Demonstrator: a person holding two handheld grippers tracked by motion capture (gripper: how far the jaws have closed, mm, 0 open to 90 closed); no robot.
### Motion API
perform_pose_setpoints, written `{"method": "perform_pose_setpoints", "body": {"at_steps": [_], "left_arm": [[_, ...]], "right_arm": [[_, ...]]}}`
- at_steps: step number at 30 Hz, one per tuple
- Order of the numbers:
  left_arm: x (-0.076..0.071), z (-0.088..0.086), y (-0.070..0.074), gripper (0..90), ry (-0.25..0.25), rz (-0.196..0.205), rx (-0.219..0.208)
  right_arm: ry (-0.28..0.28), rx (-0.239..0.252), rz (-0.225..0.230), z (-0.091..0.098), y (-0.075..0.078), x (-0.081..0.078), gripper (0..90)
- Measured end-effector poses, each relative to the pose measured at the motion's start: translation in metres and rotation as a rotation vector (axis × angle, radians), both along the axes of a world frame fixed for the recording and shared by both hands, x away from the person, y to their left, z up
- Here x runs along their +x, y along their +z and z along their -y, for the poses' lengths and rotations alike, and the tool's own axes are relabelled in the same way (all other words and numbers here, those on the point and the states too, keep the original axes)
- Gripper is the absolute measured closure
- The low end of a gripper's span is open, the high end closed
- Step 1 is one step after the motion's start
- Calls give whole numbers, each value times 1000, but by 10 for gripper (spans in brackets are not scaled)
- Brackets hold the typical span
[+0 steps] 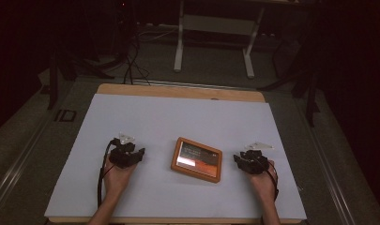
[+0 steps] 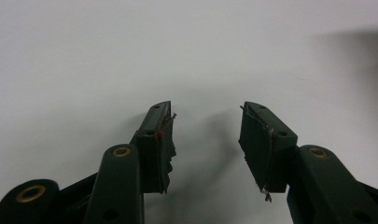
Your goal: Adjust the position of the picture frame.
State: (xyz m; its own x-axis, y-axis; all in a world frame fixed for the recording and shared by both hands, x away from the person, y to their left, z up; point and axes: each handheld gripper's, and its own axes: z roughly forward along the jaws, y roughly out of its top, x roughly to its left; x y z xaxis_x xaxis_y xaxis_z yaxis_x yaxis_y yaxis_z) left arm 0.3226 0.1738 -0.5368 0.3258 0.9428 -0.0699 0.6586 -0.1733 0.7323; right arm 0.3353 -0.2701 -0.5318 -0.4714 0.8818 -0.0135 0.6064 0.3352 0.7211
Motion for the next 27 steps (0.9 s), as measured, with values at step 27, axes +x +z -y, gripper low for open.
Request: {"method": "perform_pose_setpoints", "body": {"at_steps": [27], "left_arm": [[-30, 23, 21, 667, -287, 42, -86]], "right_arm": [[139, 6, 7, -14, 1, -3, 705]]}}
